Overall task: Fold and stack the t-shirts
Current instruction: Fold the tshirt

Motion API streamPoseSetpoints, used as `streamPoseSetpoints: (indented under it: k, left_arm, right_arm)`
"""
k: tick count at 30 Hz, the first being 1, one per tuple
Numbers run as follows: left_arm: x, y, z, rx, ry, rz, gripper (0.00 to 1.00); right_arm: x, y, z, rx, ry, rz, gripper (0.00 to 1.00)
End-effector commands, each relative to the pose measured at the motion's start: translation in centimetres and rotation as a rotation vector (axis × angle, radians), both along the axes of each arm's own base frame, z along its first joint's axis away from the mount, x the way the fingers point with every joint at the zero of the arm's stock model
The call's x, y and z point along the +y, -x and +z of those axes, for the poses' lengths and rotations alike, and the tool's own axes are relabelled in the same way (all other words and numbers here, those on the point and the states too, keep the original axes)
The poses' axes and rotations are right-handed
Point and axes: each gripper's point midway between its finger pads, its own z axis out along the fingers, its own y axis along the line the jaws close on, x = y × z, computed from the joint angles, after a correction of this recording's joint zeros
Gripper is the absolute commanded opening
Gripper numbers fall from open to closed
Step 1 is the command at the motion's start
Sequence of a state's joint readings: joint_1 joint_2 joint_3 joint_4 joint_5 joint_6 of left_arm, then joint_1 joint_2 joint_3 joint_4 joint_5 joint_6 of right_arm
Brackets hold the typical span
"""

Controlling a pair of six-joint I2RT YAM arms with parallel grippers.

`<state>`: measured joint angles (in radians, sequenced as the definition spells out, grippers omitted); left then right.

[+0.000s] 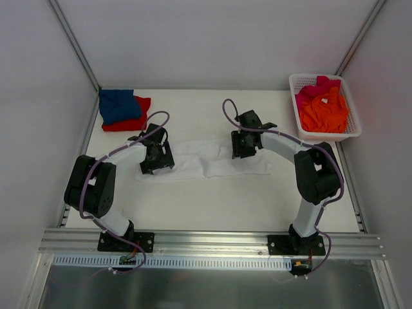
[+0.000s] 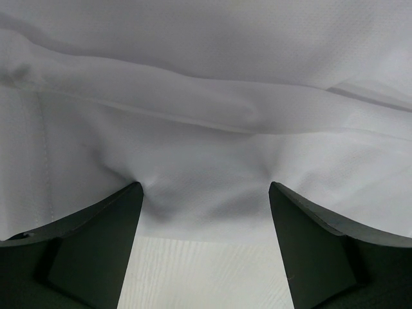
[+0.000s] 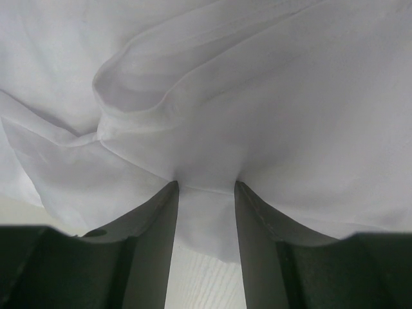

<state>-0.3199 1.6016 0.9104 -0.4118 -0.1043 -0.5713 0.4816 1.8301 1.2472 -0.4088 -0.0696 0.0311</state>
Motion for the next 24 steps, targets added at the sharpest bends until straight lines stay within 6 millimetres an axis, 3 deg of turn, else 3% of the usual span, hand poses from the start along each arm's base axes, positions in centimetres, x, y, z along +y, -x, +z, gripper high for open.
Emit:
streamPoseSetpoints:
  k: [1, 4, 7, 10, 18, 24]
  left_arm:
    - [-0.5, 2.9, -1.2, 0.108, 0.031, 0.016, 0.81]
    - [-0.7, 2.7, -1.4, 0.116, 0.032, 0.014, 0.81]
    - [-0.8, 2.7, -1.8, 0.129, 0.028, 0.014, 0.81]
    - [-0.8, 2.8, -2.0, 0.132, 0.029, 0.014, 0.81]
    - [-0.9, 3.1, -1.9, 0.130, 0.037, 0.018, 0.81]
    - [-1.3, 4.2, -2.3, 0.142, 0.050, 0.033, 0.81]
  right_arm:
    - [-0.1, 0.6, 1.5, -0.008, -0.006, 0.026, 0.45]
    - [-1.8, 0.9, 1.9, -0.023, 0.083, 0.056, 0.53]
    - [-3.3, 1.5, 1.8, -0.014, 0.177, 0.070, 0.55]
    - [-3.8, 2.7, 0.4, 0.031, 0.198, 0.080, 0.55]
    - [-3.7, 3.9, -2.3, 0.085, 0.189, 0.091, 0.55]
    - [-3.1, 2.6, -1.8, 0.075, 0.193, 0.107, 0.55]
